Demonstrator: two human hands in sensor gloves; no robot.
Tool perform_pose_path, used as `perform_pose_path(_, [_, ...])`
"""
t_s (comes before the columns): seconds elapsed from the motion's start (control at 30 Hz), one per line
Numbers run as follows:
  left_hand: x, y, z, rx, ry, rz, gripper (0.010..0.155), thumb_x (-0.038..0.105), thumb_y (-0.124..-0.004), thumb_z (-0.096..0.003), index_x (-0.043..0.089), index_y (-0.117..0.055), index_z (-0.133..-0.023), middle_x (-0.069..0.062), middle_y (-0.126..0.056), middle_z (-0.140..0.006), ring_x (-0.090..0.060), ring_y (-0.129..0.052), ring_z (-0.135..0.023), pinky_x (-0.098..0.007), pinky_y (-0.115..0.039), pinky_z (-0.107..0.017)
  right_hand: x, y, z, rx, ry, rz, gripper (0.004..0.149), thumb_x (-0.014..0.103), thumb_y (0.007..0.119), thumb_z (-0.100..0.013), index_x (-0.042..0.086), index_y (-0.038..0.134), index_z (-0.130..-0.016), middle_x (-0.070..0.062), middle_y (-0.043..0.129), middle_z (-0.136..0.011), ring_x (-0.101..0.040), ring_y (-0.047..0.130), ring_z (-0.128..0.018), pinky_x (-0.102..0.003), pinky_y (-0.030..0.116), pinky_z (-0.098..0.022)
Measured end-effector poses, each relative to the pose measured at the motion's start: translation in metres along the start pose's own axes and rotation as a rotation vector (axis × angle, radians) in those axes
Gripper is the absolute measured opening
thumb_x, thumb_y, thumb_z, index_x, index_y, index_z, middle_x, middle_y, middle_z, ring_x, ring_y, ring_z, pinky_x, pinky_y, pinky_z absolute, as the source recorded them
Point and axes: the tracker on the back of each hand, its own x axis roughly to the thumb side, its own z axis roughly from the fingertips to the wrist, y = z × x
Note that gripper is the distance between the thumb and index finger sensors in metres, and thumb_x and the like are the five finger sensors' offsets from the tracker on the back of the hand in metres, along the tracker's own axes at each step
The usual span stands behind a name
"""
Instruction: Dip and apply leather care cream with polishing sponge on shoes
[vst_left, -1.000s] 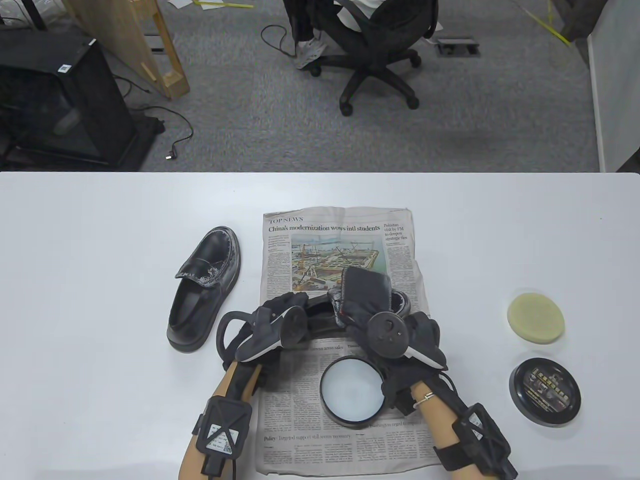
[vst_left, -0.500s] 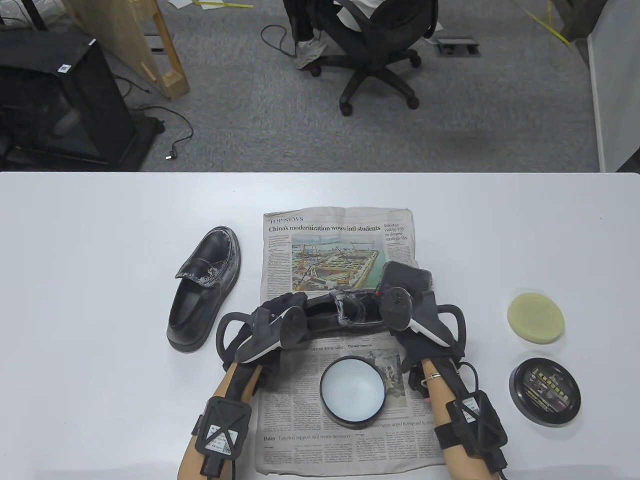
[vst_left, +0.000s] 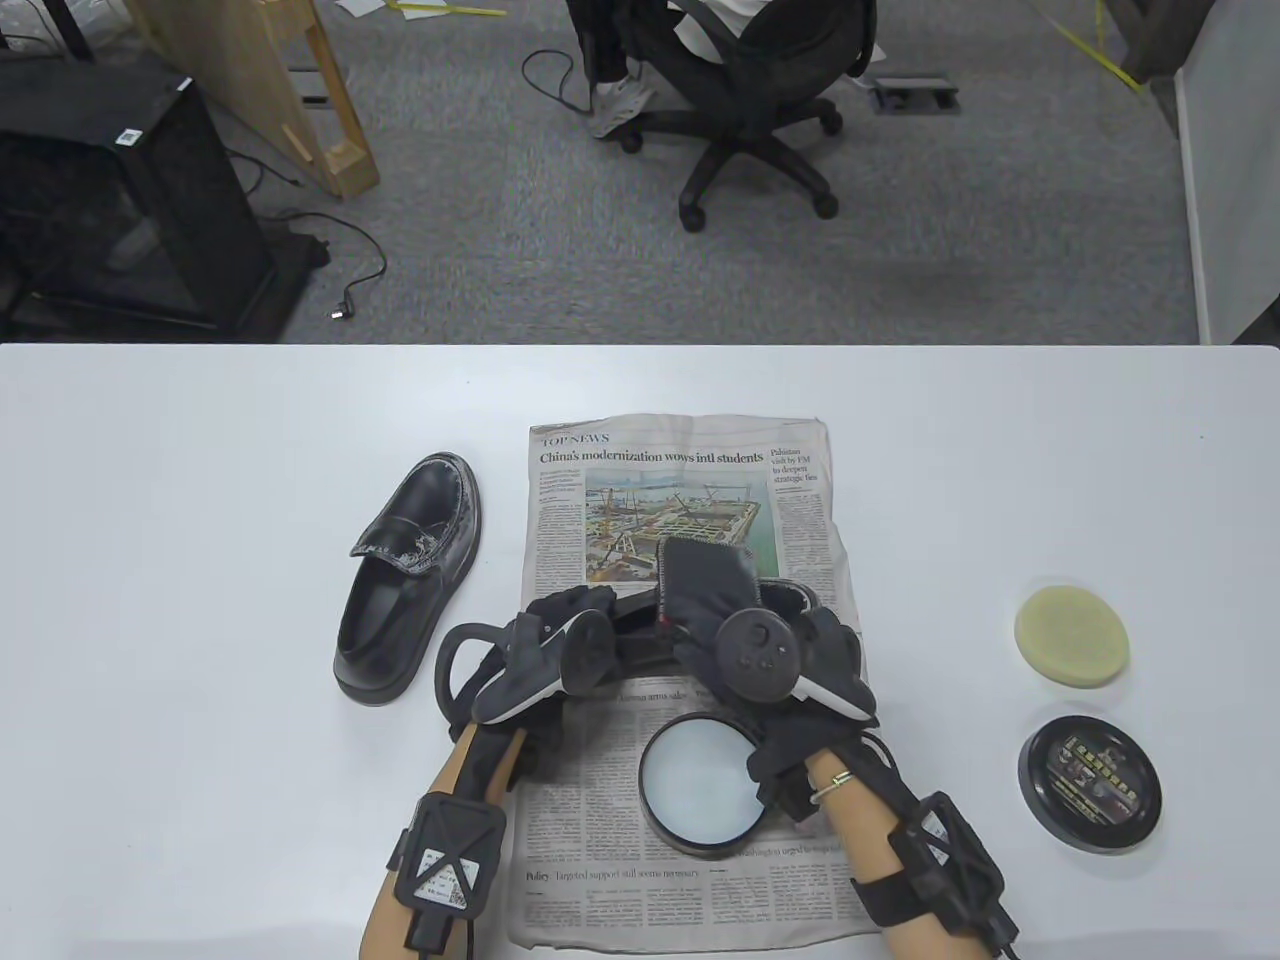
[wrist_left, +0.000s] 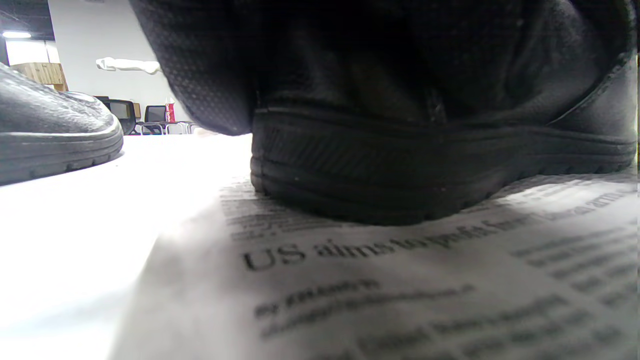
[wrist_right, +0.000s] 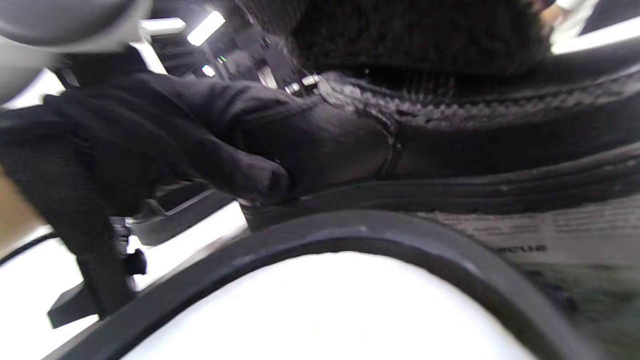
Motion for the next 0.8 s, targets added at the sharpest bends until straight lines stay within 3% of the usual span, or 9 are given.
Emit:
perform_pose_path(0.17, [0.0, 0.0, 0.0, 0.004, 0.003, -0.01, 0.077, 0.057, -0.084, -0.0352, 0.034, -0.064, -0.106, 0.003, -0.083, -0.107, -0.021, -0.089, -0.095, -0.04, -0.086, -0.069, -0.023, 0.003, -0.02, 0.016, 0.16, 0.082, 0.051, 0.039, 0.049, -0.065, 0.018, 0.05, -0.112, -0.01, 0.053, -0.118, -0.039, 0.053, -0.109, -0.059, 0.048, -0.074])
perform_pose_path(0.3, [0.0, 0.0, 0.001, 0.007, 0.008, -0.016, 0.077, 0.058, -0.083, -0.0357, 0.033, -0.064, -0.106, 0.003, -0.084, -0.107, -0.02, -0.09, -0.095, -0.039, -0.087, -0.068, -0.056, 0.001, -0.005, 0.01, 0.285, 0.194, 0.052, 0.04, 0.05, -0.065, 0.019, 0.048, -0.112, -0.008, 0.049, -0.118, -0.038, 0.047, -0.109, -0.056, 0.045, -0.074])
perform_pose_path(0.4, [0.0, 0.001, 0.0, 0.003, 0.013, -0.021, 0.077, 0.059, -0.083, -0.0358, 0.033, -0.064, -0.106, 0.003, -0.084, -0.107, -0.02, -0.09, -0.094, -0.039, -0.087, -0.068, -0.066, 0.0, 0.013, -0.033, 0.301, 0.224, 0.052, 0.039, 0.051, -0.064, 0.018, 0.047, -0.112, -0.01, 0.047, -0.118, -0.04, 0.047, -0.108, -0.055, 0.048, -0.074])
perform_pose_path(0.63, [0.001, 0.001, 0.0, -0.001, 0.02, -0.014, 0.076, 0.057, -0.083, -0.0357, 0.033, -0.065, -0.105, 0.002, -0.084, -0.107, -0.021, -0.09, -0.095, -0.04, -0.087, -0.068, -0.046, 0.007, 0.048, -0.077, 0.146, 0.213, 0.052, 0.037, 0.055, -0.064, 0.013, 0.052, -0.11, -0.016, 0.053, -0.113, -0.044, 0.057, -0.103, -0.053, 0.057, -0.073])
perform_pose_path(0.8, [0.002, 0.001, -0.001, -0.015, 0.008, -0.011, 0.075, 0.057, -0.084, -0.0357, 0.034, -0.065, -0.105, 0.003, -0.083, -0.107, -0.022, -0.089, -0.096, -0.041, -0.086, -0.07, -0.008, 0.005, 0.041, -0.081, -0.015, 0.08, 0.053, 0.037, 0.055, -0.064, 0.012, 0.053, -0.111, -0.017, 0.054, -0.113, -0.044, 0.06, -0.102, -0.054, 0.059, -0.073])
